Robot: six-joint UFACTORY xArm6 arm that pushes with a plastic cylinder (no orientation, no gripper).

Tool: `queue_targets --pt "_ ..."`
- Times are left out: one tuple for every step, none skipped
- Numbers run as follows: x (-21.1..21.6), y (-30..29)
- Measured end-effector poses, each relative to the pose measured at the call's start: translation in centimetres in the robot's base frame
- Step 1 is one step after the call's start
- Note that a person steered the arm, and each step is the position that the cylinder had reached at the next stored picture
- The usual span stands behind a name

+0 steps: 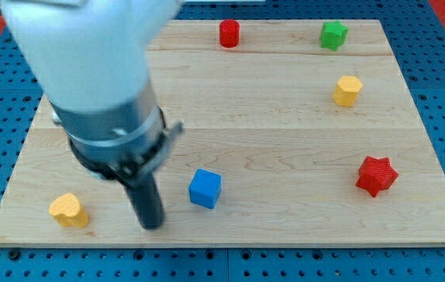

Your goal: Move the blue cube in between the blue triangle and yellow heart

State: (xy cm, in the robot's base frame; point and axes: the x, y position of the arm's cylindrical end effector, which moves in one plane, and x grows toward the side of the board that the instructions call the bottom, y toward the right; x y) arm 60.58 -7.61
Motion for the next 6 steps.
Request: queue_targets --pt "0.3 -4.3" --pt "-2.6 -10.7" --pt "-2.3 -10.5" --pt "-2.9 -10.1" --pt "-0.4 -0.5" --pt "-0.3 7.9"
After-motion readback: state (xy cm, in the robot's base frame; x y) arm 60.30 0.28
